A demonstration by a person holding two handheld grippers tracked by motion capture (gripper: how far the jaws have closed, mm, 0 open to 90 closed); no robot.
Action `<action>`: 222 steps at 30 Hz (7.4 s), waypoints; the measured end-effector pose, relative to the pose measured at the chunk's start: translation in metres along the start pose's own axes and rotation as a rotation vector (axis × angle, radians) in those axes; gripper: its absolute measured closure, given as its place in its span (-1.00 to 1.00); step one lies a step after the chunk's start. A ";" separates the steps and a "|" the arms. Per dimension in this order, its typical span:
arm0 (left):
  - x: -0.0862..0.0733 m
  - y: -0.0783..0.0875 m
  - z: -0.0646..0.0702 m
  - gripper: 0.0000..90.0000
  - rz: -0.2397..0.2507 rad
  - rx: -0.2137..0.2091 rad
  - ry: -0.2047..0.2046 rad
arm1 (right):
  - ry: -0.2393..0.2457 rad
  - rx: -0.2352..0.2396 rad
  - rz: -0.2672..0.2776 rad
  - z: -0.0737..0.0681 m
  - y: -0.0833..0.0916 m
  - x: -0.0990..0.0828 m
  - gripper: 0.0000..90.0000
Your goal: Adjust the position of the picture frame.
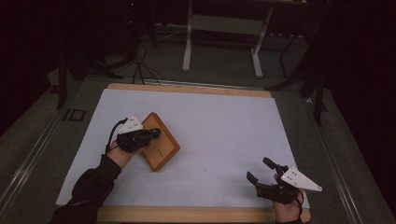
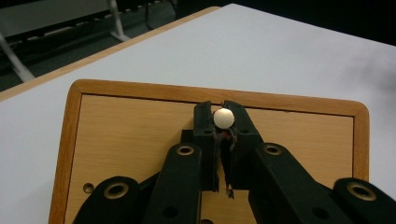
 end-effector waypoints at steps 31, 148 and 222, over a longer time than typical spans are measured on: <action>0.028 -0.099 0.047 0.89 -0.086 -0.113 -0.042 | -0.001 0.016 0.017 0.001 0.005 0.002 -0.69; 0.032 -0.194 0.009 1.00 -0.363 0.009 -0.098 | -0.009 0.053 0.006 0.000 0.005 0.000 -0.68; -0.027 -0.078 -0.012 1.00 -0.420 0.005 -0.033 | -0.013 0.071 -0.025 -0.006 -0.004 -0.002 -0.64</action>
Point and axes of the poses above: each handheld gripper's, and its own axes: y roughly backward along the jaws, x roughly out of its top, z roughly to its right, the point moved 3 cm from there along -y, roughly forward along the jaws, and after that the axes turned 1 degree about -x, right-handed, at the moved point
